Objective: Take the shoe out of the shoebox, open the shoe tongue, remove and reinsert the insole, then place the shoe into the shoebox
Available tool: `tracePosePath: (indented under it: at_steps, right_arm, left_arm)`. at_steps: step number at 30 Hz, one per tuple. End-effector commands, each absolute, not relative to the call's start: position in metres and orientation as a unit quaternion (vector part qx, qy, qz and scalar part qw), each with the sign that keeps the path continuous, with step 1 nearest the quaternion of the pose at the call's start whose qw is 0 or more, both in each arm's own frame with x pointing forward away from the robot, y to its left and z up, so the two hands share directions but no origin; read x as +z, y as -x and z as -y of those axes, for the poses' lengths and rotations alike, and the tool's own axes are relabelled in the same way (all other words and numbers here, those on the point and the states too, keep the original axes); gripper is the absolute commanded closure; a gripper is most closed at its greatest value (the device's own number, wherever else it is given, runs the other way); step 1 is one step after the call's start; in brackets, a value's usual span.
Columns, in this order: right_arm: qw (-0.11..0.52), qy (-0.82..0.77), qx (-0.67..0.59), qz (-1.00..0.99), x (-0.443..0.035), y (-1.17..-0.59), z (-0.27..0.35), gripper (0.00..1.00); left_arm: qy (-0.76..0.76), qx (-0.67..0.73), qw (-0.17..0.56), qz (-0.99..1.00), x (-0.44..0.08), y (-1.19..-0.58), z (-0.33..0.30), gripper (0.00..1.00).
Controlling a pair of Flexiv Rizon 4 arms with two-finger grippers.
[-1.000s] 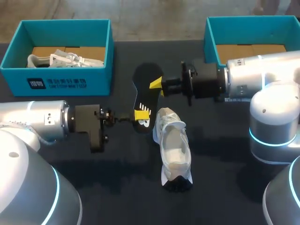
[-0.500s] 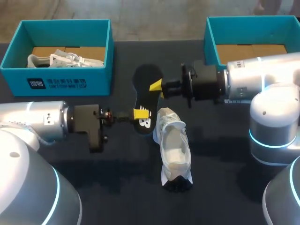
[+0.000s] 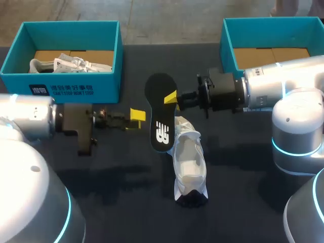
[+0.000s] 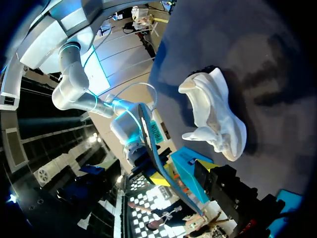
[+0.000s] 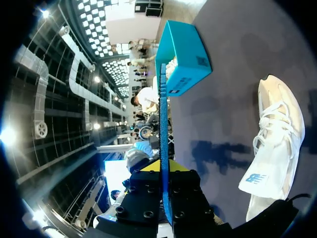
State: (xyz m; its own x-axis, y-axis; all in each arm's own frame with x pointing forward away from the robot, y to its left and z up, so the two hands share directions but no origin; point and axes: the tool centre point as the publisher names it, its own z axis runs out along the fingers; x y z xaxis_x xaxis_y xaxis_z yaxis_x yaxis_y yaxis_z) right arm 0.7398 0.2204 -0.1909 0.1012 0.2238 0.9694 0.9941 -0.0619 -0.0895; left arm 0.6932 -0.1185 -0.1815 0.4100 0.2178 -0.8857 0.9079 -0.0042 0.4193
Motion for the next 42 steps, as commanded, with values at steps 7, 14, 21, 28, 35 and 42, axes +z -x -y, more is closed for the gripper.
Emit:
tracePosePath:
  at_steps: [7,14,21,28,35,42]
  right_arm:
    - [0.469,0.575,-0.417,0.525,-0.21,-0.742,-0.22,1.0]
    - [0.469,0.575,-0.417,0.525,-0.21,-0.742,-0.22,1.0]
    - [0.469,0.575,-0.417,0.525,-0.21,-0.742,-0.22,1.0]
    - [0.469,0.575,-0.417,0.525,-0.21,-0.742,-0.22,1.0]
    - [0.469,0.575,-0.417,0.525,-0.21,-0.742,-0.22,1.0]
    - [0.469,0.575,-0.417,0.525,-0.21,-0.742,-0.22,1.0]
  left_arm:
    - [-0.679,-0.29,0.46,-0.493,-0.158,-0.705,0.077,0.0]
    - [-0.701,-0.279,0.419,-0.505,-0.142,-0.724,0.067,0.0]
    - [-0.717,-0.278,0.383,-0.511,-0.13,-0.744,0.068,0.0]
    - [-0.752,-0.264,0.328,-0.507,-0.112,-0.766,0.079,0.0]
    - [-0.776,-0.27,0.271,-0.501,-0.095,-0.787,0.087,0.0]
    - [-0.797,-0.233,0.197,-0.522,-0.087,-0.801,0.092,0.0]
